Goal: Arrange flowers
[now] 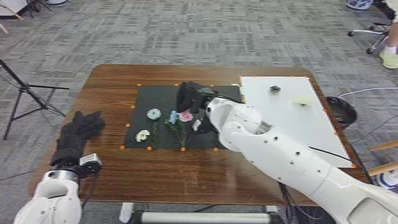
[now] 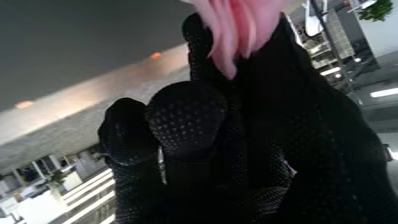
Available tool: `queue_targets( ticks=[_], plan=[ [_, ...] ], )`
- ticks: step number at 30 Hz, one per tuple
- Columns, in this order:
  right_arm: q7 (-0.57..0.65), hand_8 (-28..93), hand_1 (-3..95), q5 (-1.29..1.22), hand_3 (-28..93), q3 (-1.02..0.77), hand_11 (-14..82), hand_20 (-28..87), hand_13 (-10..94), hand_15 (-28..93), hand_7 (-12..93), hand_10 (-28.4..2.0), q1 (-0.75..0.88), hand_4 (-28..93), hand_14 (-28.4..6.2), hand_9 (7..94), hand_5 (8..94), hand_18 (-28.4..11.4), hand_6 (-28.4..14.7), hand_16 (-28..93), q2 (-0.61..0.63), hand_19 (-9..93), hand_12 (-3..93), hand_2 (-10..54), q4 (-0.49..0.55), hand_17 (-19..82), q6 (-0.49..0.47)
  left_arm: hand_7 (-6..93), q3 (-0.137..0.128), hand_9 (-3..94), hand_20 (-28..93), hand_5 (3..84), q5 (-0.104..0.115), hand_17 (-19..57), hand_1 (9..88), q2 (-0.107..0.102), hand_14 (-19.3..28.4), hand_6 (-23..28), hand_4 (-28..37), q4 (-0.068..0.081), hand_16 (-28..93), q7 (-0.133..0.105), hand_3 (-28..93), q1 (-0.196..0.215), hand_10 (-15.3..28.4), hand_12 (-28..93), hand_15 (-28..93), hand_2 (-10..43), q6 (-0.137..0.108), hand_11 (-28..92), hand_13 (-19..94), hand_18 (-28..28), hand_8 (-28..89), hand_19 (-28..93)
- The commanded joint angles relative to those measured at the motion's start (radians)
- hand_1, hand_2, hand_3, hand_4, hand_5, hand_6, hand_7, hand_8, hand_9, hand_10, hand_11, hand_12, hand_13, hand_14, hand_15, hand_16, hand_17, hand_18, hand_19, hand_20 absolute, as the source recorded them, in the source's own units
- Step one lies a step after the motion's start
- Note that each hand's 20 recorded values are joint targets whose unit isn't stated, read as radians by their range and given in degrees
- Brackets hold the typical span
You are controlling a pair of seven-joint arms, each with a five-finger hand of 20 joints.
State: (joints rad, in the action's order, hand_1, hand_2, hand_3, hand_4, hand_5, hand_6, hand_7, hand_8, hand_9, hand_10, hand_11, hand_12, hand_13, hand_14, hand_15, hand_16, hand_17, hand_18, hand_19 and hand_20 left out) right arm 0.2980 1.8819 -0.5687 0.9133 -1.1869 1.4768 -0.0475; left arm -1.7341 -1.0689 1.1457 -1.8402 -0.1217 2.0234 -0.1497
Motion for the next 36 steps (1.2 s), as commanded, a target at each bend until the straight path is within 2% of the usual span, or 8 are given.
queue_targets(
  ticks=[1,6,15,23,24,29,34,36],
  plan=[
    [0.009,7,61.5,0.025,54,0.004,9.8,56,81,64,19,-11.6,0.01,-16,-5.5,84.8,78.0,-19.8,1.6,36,-0.001,89,35.7,-8.8,-0.008,48,-0.007,11.7,0.008,47.1,18,49.6,-0.005,4.0,19.1,0.007,19.2,4.7,-28.3,0.012,2,0.026,57,0.004,15.2,12,22,14.0,0.023,21,37,14.0,-6,16],
    [0.017,6,60.5,0.01,53,-0.007,8.0,56,80,63,20,-11.2,0.009,-14,-5.8,82.5,76.4,-19.9,1.9,36,0.001,88,32.8,-8.0,-0.005,47,-0.033,11.8,0.012,47.0,18,49.6,-0.007,3.9,19.0,0.005,19.3,4.7,-28.3,0.015,2,0.03,57,-0.003,15.2,12,22,14.0,0.03,21,37,14.1,-6,16],
    [0.032,5,53.6,0.0,54,-0.01,15.1,56,78,64,18,-13.3,-0.012,-12,-6.7,70.2,68.0,-20.4,1.2,34,0.015,88,18.9,-8.5,0.006,45,-0.056,11.9,0.012,47.0,18,49.4,-0.007,3.7,18.9,0.004,19.5,4.7,-28.3,0.013,2,0.031,57,-0.003,15.3,12,22,14.0,0.028,21,37,14.3,-6,16],
    [0.019,-5,46.1,0.005,63,-0.019,11.5,55,77,65,16,-14.7,-0.064,-13,-7.1,64.3,61.7,-20.9,2.0,34,0.06,89,17.5,-8.6,0.035,45,-0.064,11.9,0.009,47.0,18,49.4,-0.004,3.7,19.0,0.004,19.5,4.6,-28.3,0.007,2,0.025,57,0.006,15.3,12,22,14.0,0.022,21,37,14.3,-6,16],
    [0.015,-9,45.0,0.011,64,-0.028,10.9,55,77,65,16,-14.9,-0.072,-13,-7.2,62.9,60.7,-21.0,2.3,33,0.072,89,17.4,-8.8,0.044,44,-0.068,11.9,0.01,47.0,18,49.4,-0.003,3.7,18.9,0.003,19.5,4.6,-28.3,0.006,2,0.024,57,0.007,15.3,12,22,14.0,0.021,21,37,14.3,-6,16],
    [-0.033,-10,42.0,0.101,65,-0.092,8.7,55,74,64,15,-15.4,-0.092,-13,-8.8,58.8,56.4,-21.4,1.6,33,0.186,87,17.4,-9.4,0.102,42,-0.094,11.9,0.005,47.1,18,49.4,-0.003,3.7,19.1,0.005,19.6,4.6,-28.3,0.001,2,0.022,57,0.012,15.2,12,22,14.0,0.017,21,37,14.3,-6,16],
    [-0.015,-8,37.3,0.176,64,-0.194,6.3,56,68,61,12,-16.8,-0.058,-12,-10.9,49.4,46.8,-22.5,-0.3,31,0.321,81,17.8,-9.5,0.131,37,-0.106,11.9,-0.002,47.0,18,49.4,-0.001,3.6,19.0,0.004,19.5,4.6,-28.3,-0.002,2,0.023,57,0.018,15.2,12,22,14.0,0.008,21,37,14.4,-6,16],
    [-0.016,-7,35.1,0.239,64,-0.237,5.0,56,68,61,10,-17.6,-0.029,-12,-11.2,44.5,42.8,-22.7,-1.3,30,0.367,81,17.3,-9.5,0.12,37,-0.104,11.6,-0.006,47.0,21,49.4,0.0,4.4,19.2,0.005,19.6,4.6,-28.3,-0.006,2,0.025,57,0.026,15.2,12,23,14.1,0.005,21,38,15.4,-6,22]
  ],
)
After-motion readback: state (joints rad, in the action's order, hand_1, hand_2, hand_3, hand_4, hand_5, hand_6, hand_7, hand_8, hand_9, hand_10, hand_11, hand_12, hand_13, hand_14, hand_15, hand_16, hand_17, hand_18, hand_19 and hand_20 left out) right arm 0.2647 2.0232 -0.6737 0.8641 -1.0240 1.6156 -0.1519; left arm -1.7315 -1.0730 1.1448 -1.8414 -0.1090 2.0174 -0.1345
